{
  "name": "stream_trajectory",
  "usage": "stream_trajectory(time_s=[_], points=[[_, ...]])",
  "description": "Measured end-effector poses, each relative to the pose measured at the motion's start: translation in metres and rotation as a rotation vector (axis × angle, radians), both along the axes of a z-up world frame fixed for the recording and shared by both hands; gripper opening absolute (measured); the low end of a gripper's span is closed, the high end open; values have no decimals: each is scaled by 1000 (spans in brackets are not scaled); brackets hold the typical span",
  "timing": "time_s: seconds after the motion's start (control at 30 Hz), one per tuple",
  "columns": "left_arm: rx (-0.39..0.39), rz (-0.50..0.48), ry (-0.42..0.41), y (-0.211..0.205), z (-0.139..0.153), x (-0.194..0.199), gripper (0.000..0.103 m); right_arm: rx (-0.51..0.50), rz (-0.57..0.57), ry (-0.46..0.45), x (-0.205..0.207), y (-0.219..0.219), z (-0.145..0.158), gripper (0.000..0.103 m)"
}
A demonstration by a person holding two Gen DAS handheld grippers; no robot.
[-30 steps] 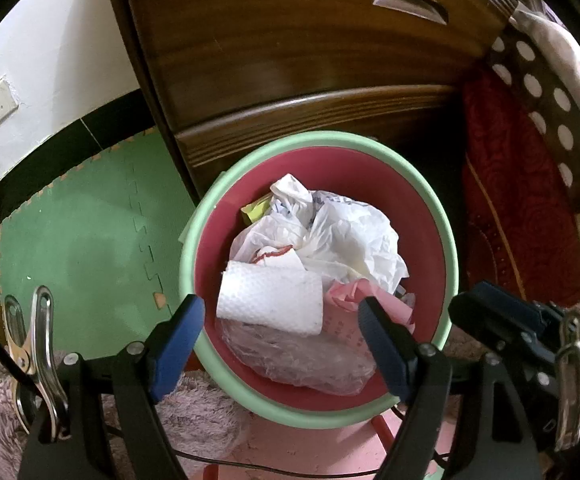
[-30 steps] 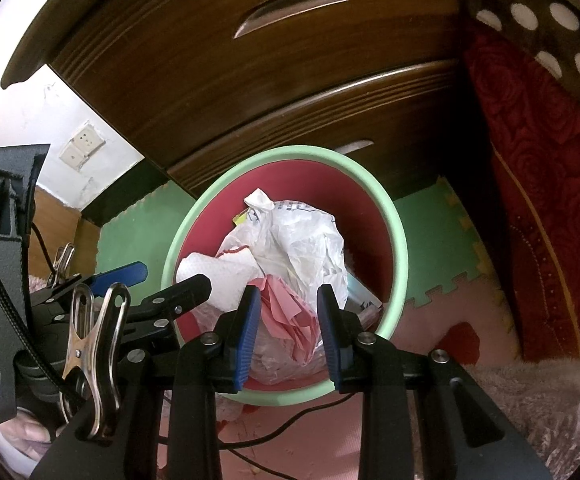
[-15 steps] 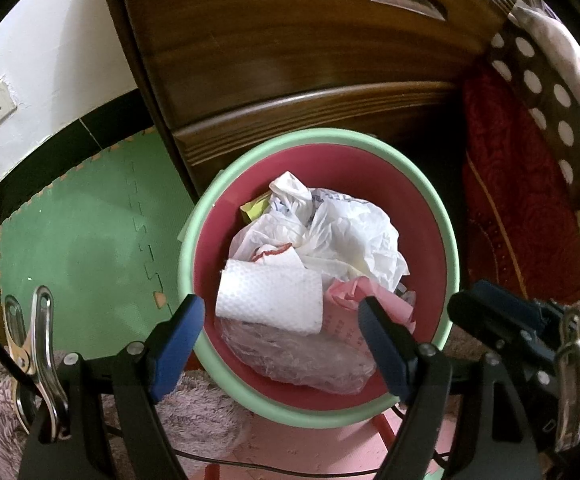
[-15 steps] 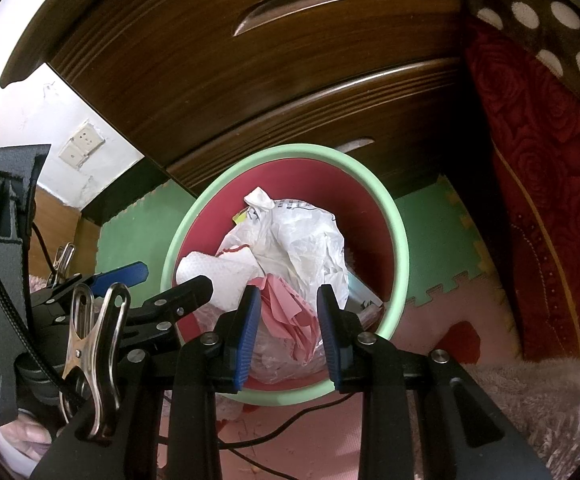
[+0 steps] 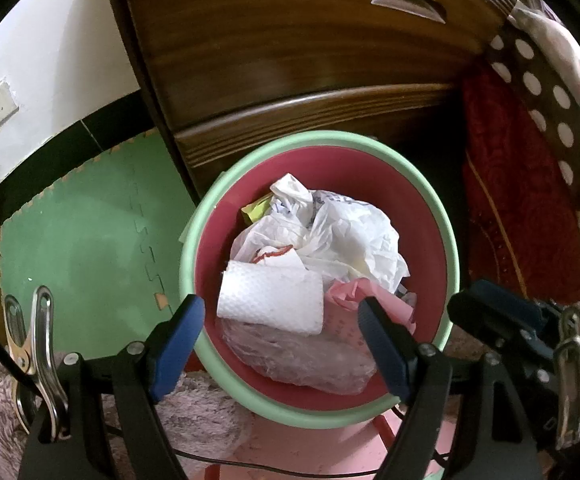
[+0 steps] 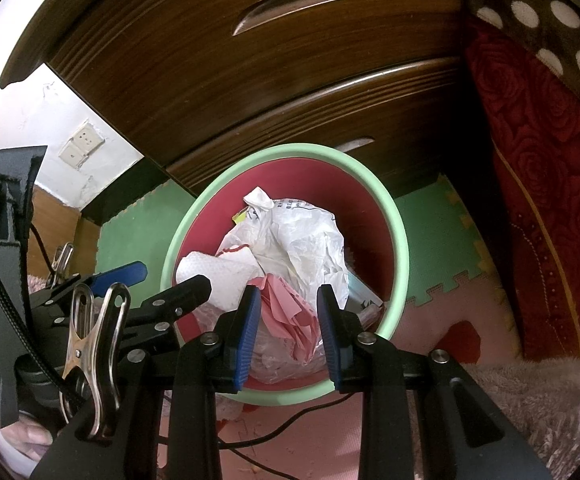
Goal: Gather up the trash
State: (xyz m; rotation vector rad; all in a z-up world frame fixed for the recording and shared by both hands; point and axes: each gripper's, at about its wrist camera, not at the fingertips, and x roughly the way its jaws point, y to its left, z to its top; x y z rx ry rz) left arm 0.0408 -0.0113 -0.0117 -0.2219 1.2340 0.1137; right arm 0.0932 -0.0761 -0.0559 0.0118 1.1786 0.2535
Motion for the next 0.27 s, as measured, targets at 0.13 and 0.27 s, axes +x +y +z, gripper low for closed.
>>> stream_trajectory(time_s=[0.13,0.27], points=[[1,0,1,1,0,-1,82,0,1,0,0,0,0,30],[-3,5,9,2,-1,0,82,0,0,1,-1,0,-1,30]])
